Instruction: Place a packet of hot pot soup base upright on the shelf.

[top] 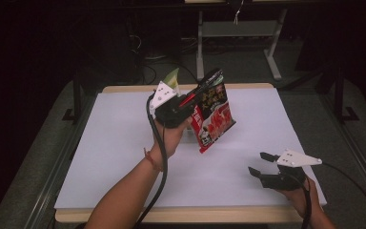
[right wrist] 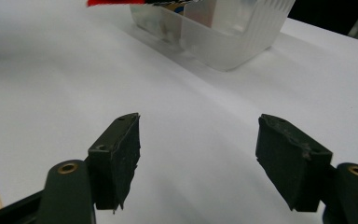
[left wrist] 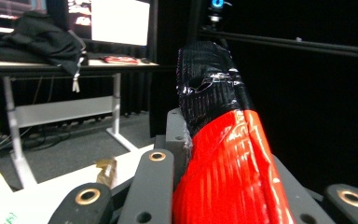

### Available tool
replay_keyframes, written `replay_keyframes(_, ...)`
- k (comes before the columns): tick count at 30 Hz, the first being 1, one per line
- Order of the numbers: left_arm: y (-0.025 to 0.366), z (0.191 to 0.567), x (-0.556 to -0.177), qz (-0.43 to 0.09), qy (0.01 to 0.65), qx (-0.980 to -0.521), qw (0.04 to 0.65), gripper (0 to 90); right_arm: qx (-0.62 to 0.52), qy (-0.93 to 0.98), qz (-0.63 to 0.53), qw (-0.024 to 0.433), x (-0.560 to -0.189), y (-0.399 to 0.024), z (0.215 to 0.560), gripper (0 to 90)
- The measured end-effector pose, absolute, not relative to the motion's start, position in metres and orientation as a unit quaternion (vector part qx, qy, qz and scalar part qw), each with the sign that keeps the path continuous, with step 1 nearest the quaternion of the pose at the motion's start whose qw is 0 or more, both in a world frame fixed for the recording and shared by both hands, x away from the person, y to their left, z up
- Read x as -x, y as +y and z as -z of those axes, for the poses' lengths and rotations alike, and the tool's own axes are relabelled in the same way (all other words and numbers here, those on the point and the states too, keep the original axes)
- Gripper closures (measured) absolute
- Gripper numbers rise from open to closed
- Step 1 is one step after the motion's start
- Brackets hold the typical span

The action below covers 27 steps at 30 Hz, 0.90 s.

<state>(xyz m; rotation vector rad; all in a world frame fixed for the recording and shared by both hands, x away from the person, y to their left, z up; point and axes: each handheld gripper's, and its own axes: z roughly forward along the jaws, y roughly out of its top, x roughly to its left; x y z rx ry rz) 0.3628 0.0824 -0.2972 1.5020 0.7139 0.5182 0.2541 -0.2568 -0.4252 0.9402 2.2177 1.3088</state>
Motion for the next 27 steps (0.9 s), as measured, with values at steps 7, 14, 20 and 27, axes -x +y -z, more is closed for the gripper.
replay_keyframes(7, 0.068, 0.296, -0.384, -0.267, 0.341, -0.657, 0.617, 78.5, -0.333, 0.799, -0.460, 0.197, -0.255, -0.254, 0.428, 30.0)
replay_keyframes(14, 0.046, 0.298, -0.406, -0.305, 0.355, -0.656, 0.592, 78.5, -0.322, 0.808, -0.451, 0.201, -0.254, -0.250, 0.430, 30.0)
replay_keyframes(20, 0.035, 0.302, -0.418, -0.325, 0.369, -0.646, 0.584, 78.3, -0.322, 0.808, -0.452, 0.199, -0.253, -0.250, 0.430, 30.1)
replay_keyframes(27, 0.029, 0.302, -0.421, -0.352, 0.371, -0.646, 0.567, 78.1, -0.319, 0.811, -0.450, 0.195, -0.253, -0.249, 0.431, 30.1)
